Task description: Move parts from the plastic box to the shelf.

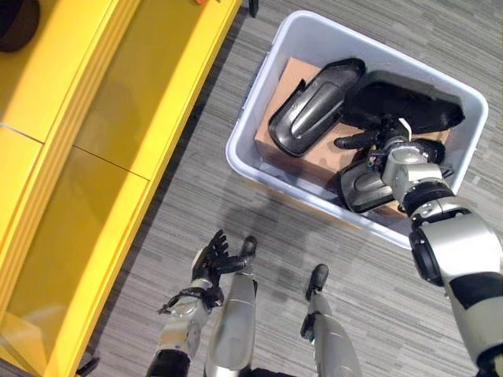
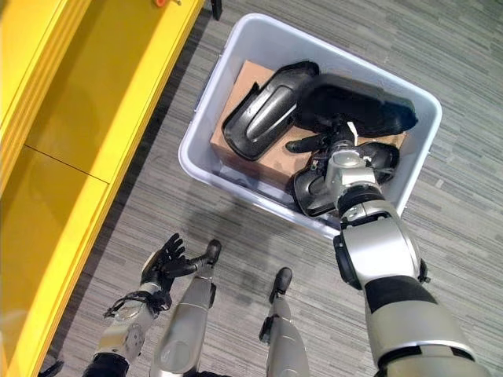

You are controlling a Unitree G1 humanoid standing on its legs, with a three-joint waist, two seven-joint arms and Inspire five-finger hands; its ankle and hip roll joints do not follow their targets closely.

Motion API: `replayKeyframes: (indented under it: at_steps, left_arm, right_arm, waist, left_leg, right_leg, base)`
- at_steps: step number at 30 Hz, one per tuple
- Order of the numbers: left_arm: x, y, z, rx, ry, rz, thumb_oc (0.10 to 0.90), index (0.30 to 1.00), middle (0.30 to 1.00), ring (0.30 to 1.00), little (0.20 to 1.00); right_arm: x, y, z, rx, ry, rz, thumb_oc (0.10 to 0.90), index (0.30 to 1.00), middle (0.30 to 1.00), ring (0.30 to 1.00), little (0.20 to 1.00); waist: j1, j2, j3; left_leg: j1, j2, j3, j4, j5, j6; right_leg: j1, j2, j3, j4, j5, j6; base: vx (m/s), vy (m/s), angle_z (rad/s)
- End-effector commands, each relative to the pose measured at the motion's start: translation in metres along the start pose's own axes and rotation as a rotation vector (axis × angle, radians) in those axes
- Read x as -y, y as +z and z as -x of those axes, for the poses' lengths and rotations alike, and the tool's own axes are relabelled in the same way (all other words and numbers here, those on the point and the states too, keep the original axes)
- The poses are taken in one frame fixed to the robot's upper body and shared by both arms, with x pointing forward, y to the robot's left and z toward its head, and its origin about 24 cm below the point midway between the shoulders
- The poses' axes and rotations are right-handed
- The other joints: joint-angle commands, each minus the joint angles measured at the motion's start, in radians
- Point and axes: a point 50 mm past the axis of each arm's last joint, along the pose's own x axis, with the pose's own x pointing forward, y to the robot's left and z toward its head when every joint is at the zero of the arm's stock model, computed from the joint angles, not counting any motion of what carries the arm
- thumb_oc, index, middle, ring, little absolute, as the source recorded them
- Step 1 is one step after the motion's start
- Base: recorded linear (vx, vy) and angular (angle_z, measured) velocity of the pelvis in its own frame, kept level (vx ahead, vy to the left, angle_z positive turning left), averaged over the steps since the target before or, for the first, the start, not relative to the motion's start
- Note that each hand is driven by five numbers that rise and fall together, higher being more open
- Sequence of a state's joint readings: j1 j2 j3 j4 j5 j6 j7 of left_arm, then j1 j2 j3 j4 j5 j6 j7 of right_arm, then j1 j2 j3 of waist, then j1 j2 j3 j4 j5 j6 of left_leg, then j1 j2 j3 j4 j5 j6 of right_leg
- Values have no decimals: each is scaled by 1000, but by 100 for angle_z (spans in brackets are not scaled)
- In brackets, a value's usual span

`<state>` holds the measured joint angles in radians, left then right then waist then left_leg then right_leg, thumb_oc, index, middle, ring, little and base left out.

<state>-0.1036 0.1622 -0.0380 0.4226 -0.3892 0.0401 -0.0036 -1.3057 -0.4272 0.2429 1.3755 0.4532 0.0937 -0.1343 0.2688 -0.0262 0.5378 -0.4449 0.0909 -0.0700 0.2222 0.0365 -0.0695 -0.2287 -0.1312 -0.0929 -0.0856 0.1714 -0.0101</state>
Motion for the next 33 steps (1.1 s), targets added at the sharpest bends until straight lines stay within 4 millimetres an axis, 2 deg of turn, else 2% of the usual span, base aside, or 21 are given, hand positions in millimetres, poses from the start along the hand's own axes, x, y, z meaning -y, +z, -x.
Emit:
replayKeyframes:
  at_steps: [1,10,15,22,26,33]
  left_arm:
    - [13,8,9,93,-46,27,900,1000,1000,1000,1000]
    - [8,7,10,82,-33,33,900,1000,1000,1000,1000]
    - [5,9,10,90,-23,38,900,1000,1000,1000,1000]
    - [4,8,9,85,-22,31,900,1000,1000,1000,1000]
    - [5,9,8,87,-28,24,900,1000,1000,1000,1000]
    - [0,7,7,74,-10,27,900,1000,1000,1000,1000]
  right_arm:
    - [2,39,2,143,14,60,900,1000,1000,1000,1000]
    - [1,31,3,161,45,192,900,1000,1000,1000,1000]
    - [15,31,3,185,28,314,900,1000,1000,1000,1000]
    - [30,26,3,174,1,449,900,1000,1000,1000,1000]
    - [39,6,2,119,1,542,900,1000,1000,1000,1000]
    - [36,3,3,137,25,540,900,1000,1000,1000,1000]
  waist:
    - [-8,50,-18]
    - [-37,18,-18]
    - [-61,-5,-18]
    - [-74,-20,-18]
    - [-82,-26,-18]
    - [-97,-35,-18]
  left_leg:
    - [177,59,36,-222,37,2]
    - [186,69,34,-225,33,-5]
    - [212,77,36,-241,29,-5]
    - [240,80,40,-256,30,-5]
    - [259,82,42,-263,32,-4]
    - [293,87,48,-278,33,-2]
  right_leg:
    - [103,-80,-13,-2,-75,-17]
    - [97,-70,-4,-2,-70,-14]
    - [99,-63,0,-2,-71,-10]
    - [108,-58,9,-2,-71,-5]
    - [116,-55,9,-2,-69,-3]
    - [128,-52,16,-2,-70,-1]
  base:
    - [0,0,0]
    - [1,-13,-1]
    - [6,-23,0]
    - [3,-12,-1]
    - [-1,-8,0]
    - [-2,-8,-2]
